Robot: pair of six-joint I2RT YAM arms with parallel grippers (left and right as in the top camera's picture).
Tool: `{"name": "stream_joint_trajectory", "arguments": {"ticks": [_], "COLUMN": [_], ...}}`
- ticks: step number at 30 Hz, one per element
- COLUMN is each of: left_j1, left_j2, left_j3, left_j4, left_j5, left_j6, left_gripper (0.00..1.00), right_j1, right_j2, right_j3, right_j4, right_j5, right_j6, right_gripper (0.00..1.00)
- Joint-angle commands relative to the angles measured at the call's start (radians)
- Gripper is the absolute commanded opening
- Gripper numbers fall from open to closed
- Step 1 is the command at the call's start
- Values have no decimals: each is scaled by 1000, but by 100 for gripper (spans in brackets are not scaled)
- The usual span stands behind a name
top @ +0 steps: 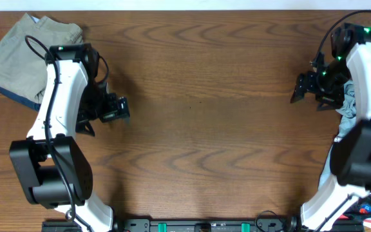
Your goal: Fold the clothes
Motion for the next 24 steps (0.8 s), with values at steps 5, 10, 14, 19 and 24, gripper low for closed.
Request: {"name": "stream_joint_trajectory", "arguments": {"ticks": [5, 10, 14, 19, 24], "left_j1": [3, -23, -29, -29, -29], "left_j2": [-270, -622, -850, -993, -1011], "left_j3": [-180, -419, -560, -596, -596], "left_j4": [92, 321, 496, 520, 520], "left_j5": [-8, -8, -9, -9, -9], "left_j6": [-2, -6, -5, -5, -5], "left_gripper": [98, 98, 98, 98, 98], "right_j1": [53, 185, 255, 265, 265], "right_j2": [-397, -759, -984, -1167, -1269], "right_j3": [-311, -599, -733, -769, -769], "right_j4": [181, 398, 500, 429, 358], "right_j5": [8, 113, 134, 134, 134], "right_j6": [23, 27, 27, 27, 27], "right_gripper": [99, 99, 99, 99, 99]}}
